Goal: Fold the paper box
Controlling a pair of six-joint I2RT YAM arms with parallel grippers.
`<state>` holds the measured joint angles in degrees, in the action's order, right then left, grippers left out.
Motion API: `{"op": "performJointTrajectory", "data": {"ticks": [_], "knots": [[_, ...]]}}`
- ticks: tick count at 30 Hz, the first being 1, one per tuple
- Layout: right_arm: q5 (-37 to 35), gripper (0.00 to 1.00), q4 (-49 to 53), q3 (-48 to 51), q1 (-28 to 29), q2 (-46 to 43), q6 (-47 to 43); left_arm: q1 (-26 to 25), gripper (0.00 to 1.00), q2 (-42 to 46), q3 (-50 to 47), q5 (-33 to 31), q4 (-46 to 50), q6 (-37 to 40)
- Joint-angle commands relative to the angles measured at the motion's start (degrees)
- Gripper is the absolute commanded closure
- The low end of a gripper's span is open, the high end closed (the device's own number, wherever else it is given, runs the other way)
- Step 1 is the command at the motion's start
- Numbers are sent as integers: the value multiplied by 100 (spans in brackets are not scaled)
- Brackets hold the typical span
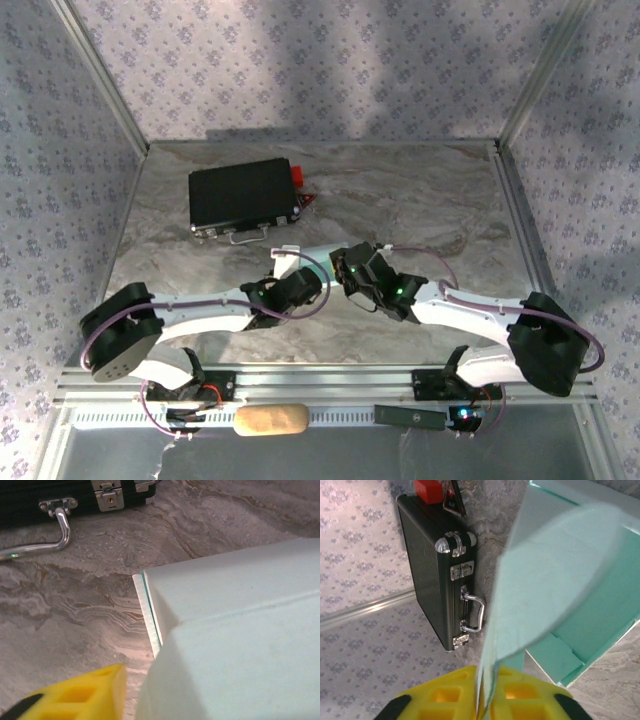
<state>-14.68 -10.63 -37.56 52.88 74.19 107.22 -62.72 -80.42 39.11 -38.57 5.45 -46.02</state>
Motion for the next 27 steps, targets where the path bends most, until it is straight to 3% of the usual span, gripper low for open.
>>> {"op": "performJointTrajectory", "data": {"ticks": [1, 9, 14, 18, 27], "knots": [[60, 89, -92, 148, -75, 8, 36, -78, 35, 653, 34, 340, 79, 150], [264, 96, -35, 225, -221, 12, -43, -276, 34, 1966, 207, 1550, 931, -111], [440, 99, 41, 309, -249, 41, -74, -132, 35, 2793, 102, 1828, 1275, -357], [512, 100, 103, 328, -243, 94, -95, 359, 39, 2927, 249, 2296, 1685, -460], [681, 100, 136, 460, -254, 224, -176, 726, 43, 2745, -51, 2607, 1548, -714]]}}
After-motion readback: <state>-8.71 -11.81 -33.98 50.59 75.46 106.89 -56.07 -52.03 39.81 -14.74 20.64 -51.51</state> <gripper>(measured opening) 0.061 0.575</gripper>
